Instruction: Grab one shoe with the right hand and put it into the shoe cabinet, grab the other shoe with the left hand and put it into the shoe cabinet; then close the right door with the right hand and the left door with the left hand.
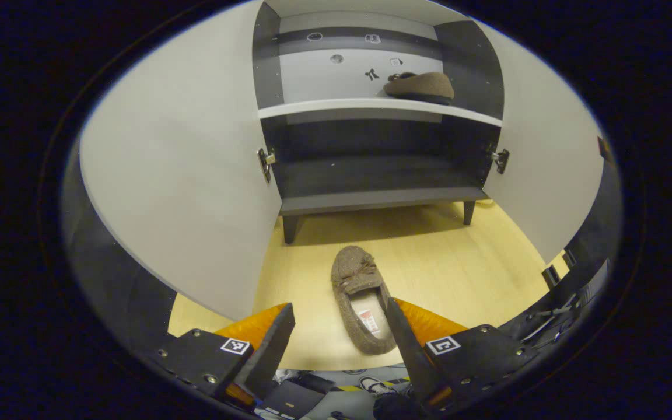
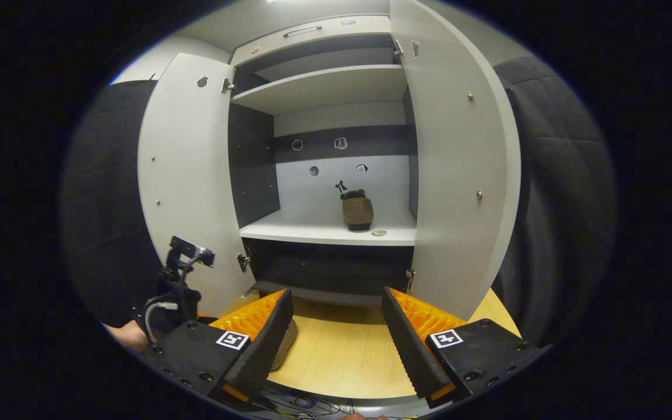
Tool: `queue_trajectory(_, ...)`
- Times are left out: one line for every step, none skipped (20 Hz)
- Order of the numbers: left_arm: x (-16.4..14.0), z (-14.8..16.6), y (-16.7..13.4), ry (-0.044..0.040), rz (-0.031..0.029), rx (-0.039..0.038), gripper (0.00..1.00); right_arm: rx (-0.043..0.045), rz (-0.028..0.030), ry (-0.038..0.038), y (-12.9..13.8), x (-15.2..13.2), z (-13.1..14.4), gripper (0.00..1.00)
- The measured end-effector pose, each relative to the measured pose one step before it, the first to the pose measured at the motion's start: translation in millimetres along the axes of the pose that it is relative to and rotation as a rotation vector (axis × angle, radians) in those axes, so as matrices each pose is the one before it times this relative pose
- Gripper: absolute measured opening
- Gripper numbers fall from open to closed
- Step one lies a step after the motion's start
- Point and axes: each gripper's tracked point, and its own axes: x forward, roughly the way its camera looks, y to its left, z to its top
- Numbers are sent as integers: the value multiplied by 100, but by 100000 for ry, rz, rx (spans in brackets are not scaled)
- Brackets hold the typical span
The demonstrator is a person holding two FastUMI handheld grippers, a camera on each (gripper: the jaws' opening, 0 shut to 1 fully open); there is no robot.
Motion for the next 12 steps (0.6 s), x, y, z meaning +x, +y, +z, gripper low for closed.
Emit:
queue_trajectory(562, -930, -302, 2291, 571, -18, 96, -220, 747, -188, -417, -359, -146, 96)
queue_trajectory(739, -768, -159, 2264, 737, -33, 93, -944, 397, -212, -549, -497, 193, 97)
queue_trajectory(989, -645, -56, 1121, 799, -137, 93, -610, 606, -617, -472, -414, 134, 97)
queue_trajectory(1047, -527, 16, 150, 396, -103, 96, 331, 1213, -1197, -193, -452, 132, 92)
queue_trajectory(1259, -841, 77, -864, -3, -149, 96, 1065, 1513, -1517, -181, -401, 181, 92)
queue_trajectory(888, -728, 122, 1314, 638, 681, 96, 869, 2108, -344, 7, -421, -234, 92)
queue_trajectory(703, -438, 159, 110, 350, 1068, 96, 287, 1474, 979, -77, -189, -352, 92)
queue_trajectory(811, 121, -75, -1449, -1073, 237, 93, -318, -275, 1032, -546, -236, -409, 96)
queue_trajectory(1020, -26, -107, 50, -1417, -560, 93, -832, -907, -560, -527, -453, 106, 97)
queue_trajectory(890, -552, 433, 3182, 1483, -477, 93, -1295, -1426, -1541, -424, -490, 299, 92)
queue_trajectory(840, -452, 843, 2431, 2851, 283, 96, -1680, -2184, -1246, -666, -399, 266, 96)
queue_trajectory(941, 131, 456, 573, 1078, -849, 93, -1413, -2483, -634, -590, -473, -57, 96)
